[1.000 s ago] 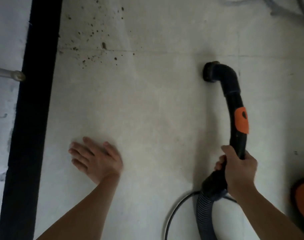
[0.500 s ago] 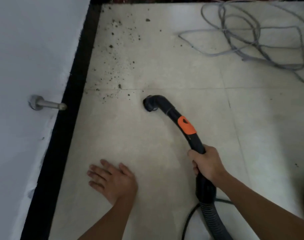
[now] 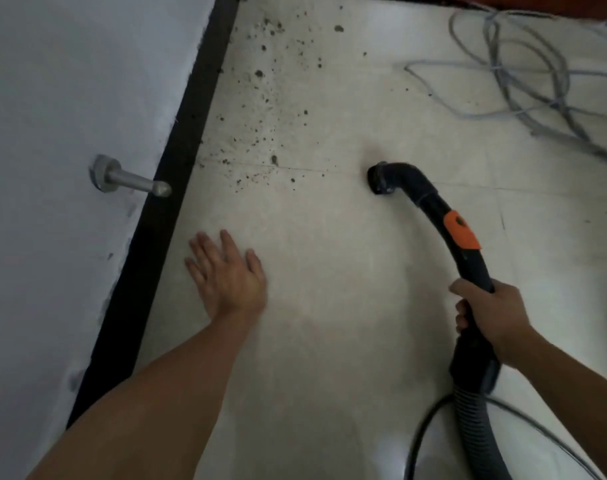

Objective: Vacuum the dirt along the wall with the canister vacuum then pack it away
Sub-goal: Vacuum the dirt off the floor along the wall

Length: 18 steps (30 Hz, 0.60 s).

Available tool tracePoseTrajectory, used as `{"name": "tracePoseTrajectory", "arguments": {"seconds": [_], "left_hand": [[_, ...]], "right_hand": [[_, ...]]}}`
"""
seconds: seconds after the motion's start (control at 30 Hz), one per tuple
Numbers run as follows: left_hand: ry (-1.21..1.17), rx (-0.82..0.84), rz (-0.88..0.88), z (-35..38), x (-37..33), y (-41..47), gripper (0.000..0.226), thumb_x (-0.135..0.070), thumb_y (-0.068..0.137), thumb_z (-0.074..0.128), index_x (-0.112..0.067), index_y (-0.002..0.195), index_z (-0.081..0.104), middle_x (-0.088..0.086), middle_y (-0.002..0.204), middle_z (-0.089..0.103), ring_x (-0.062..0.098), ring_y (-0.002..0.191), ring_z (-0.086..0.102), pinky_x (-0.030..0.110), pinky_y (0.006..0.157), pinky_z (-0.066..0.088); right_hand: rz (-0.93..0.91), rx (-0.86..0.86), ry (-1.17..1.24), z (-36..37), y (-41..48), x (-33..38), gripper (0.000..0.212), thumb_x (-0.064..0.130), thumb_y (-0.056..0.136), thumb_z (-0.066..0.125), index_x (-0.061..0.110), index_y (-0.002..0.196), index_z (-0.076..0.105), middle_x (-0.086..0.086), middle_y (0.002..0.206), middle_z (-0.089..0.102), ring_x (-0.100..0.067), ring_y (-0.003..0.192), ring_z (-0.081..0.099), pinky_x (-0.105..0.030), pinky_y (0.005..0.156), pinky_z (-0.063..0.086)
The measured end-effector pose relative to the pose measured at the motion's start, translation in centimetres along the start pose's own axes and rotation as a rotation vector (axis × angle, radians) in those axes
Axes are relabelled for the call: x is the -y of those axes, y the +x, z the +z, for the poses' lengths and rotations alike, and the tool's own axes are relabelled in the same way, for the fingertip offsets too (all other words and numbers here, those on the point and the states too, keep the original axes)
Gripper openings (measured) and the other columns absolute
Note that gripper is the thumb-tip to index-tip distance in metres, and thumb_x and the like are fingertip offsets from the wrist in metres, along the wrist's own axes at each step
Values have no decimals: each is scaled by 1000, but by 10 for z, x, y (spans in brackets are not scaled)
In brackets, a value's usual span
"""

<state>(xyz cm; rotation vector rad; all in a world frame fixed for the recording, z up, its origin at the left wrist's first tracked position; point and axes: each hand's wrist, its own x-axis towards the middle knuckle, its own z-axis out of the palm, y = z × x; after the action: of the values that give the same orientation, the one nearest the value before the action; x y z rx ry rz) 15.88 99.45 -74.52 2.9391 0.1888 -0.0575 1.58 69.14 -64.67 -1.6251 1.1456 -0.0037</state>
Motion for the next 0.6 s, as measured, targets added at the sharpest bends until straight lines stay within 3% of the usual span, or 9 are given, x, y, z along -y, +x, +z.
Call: {"name": "tracePoseTrajectory", "arguments": {"seconds": [0.17, 0.37, 0.6], "left_hand": [[0, 42, 0, -6, -2, 0, 66, -41, 90, 30, -6, 147, 35, 28, 154, 23, 41, 144, 17, 56, 117, 14], [10, 59, -11, -9, -1, 0, 67, -41, 92, 28, -7, 148, 32, 27, 155, 21, 40, 145, 14, 56, 117, 13], [29, 56, -8, -7, -2, 1, 66, -39, 91, 32, -6, 148, 33, 27, 155, 21, 40, 146, 14, 56, 117, 11]], "right_hand": [[16, 110, -102, 39, 8, 36, 15, 2, 86, 66, 2, 77, 55, -13, 51, 49, -22, 41, 43, -33, 46, 42], [-148, 362, -340, 90, -4, 34, 25, 2, 77, 71, 17, 63, 56, -4, 46, 53, -19, 40, 46, -32, 47, 39], [-91, 161, -201, 69, 35, 54, 21, -1, 84, 69, 3, 68, 56, -12, 47, 51, -23, 43, 45, -35, 49, 42]]}}
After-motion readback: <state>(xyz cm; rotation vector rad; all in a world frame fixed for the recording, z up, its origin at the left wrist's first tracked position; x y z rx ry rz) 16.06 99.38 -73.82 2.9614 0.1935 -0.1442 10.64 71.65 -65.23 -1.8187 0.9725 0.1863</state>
